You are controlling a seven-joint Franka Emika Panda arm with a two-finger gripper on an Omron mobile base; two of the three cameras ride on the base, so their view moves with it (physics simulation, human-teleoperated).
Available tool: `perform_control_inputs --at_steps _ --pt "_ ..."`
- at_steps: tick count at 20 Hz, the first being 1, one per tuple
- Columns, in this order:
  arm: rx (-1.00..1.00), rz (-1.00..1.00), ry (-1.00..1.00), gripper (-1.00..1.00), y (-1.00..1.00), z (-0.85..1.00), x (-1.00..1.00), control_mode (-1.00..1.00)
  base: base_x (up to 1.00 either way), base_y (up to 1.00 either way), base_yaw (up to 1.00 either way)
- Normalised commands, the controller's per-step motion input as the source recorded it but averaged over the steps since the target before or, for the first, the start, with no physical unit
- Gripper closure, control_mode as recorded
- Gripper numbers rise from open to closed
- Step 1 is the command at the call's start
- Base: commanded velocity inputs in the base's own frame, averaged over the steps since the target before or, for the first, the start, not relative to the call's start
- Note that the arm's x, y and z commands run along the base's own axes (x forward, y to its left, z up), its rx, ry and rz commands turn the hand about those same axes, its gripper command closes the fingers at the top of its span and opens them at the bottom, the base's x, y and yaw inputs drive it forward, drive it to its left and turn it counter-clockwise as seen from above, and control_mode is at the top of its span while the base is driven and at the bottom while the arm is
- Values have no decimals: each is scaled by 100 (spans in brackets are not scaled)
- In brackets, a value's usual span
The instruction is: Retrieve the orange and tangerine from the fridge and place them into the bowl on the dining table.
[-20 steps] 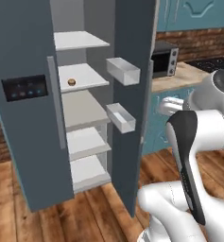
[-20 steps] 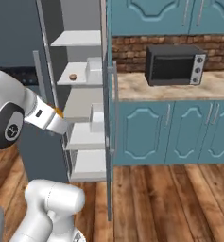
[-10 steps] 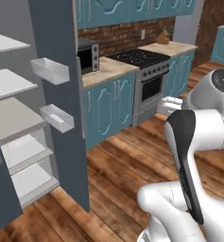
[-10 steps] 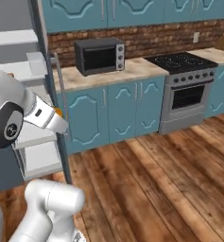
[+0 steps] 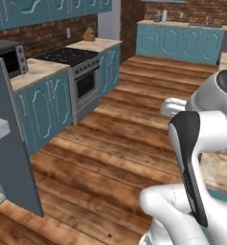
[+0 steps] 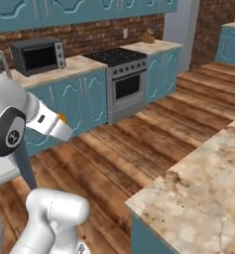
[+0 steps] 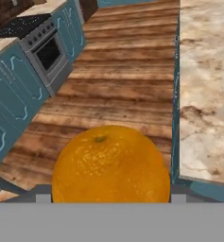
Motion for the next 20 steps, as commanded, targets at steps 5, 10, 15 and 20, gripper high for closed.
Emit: perform_control_inputs --at_steps 5,10,15,20 --pt "0 0 0 100 0 0 0 100 -88 0 -41" --pt "0 0 0 100 0 0 0 100 -42 -26 -33" --pt "0 0 0 100 0 0 0 100 -1 -72 -18" --pt "0 0 0 100 0 0 0 100 0 -100 -8"
